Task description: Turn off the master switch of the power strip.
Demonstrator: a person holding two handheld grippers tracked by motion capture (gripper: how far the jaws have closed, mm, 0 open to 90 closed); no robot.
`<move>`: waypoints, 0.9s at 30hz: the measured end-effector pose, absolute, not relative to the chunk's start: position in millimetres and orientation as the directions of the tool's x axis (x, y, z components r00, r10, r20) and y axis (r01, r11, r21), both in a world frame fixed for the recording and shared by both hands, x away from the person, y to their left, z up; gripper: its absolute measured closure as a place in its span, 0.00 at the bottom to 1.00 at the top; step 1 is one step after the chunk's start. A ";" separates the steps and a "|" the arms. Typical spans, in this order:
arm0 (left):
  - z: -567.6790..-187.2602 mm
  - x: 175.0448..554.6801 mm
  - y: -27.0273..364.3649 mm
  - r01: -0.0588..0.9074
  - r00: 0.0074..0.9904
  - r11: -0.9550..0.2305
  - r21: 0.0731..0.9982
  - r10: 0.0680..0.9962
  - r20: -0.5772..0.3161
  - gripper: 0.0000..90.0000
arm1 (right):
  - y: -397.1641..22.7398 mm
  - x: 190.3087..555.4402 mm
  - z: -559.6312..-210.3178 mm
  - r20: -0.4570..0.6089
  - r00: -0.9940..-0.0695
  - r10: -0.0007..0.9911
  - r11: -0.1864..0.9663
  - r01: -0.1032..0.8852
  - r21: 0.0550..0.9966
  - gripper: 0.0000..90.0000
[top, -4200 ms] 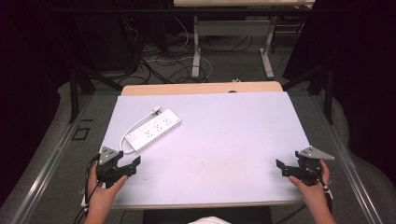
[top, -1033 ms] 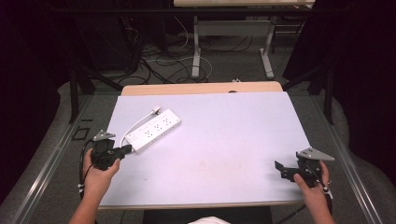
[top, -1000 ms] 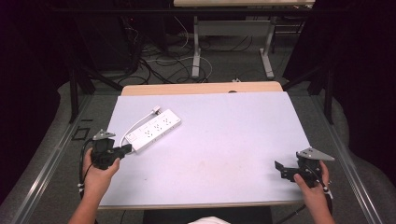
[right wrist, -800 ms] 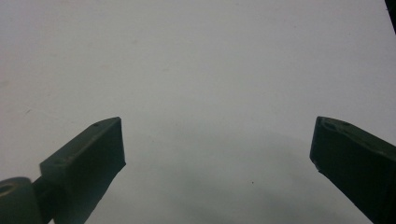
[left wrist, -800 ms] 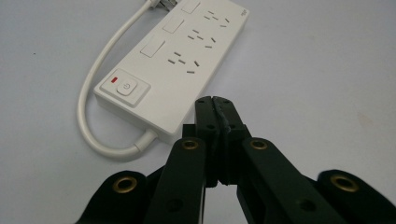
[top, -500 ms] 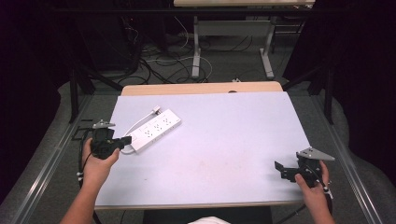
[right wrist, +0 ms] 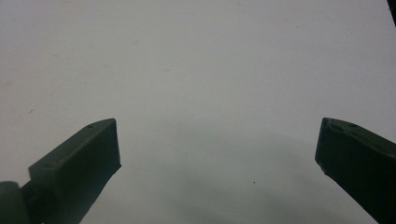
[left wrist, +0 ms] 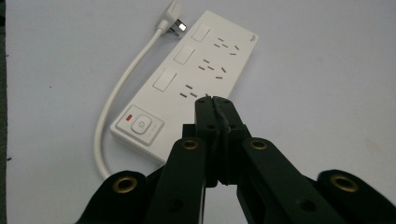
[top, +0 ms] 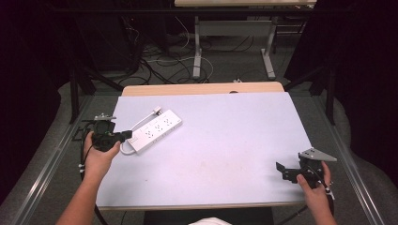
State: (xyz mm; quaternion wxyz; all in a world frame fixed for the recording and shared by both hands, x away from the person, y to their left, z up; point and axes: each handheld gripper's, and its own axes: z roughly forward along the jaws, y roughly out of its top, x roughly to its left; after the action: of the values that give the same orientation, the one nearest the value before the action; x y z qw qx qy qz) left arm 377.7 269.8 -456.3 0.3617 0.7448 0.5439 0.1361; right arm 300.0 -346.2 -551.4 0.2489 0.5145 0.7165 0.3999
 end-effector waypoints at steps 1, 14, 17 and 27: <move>-456.7 379.3 270.5 0.717 0.370 -0.151 0.680 0.910 -0.189 1.00 | -346.9 300.8 -552.2 0.051 -0.355 0.933 0.156 0.528 0.835 0.00; -467.5 400.1 274.2 0.742 0.322 -0.117 0.660 0.926 -0.198 1.00 | -346.8 300.8 -552.9 0.051 -0.359 0.932 0.158 0.530 0.833 0.00; -472.0 404.6 274.5 0.740 0.309 -0.105 0.664 0.930 -0.198 1.00 | -347.2 300.9 -553.3 0.053 -0.359 0.932 0.157 0.531 0.833 0.00; -481.4 416.5 274.8 0.769 0.280 -0.100 0.631 0.941 -0.191 1.00 | -347.2 301.1 -553.8 0.051 -0.366 0.929 0.164 0.532 0.831 0.00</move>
State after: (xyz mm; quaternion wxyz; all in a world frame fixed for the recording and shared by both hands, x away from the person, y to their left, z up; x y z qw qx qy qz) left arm 416.5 274.8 -481.4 0.3271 0.7300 0.5855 0.1313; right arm 301.1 -347.2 -553.8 0.2469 0.5061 0.7217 0.4024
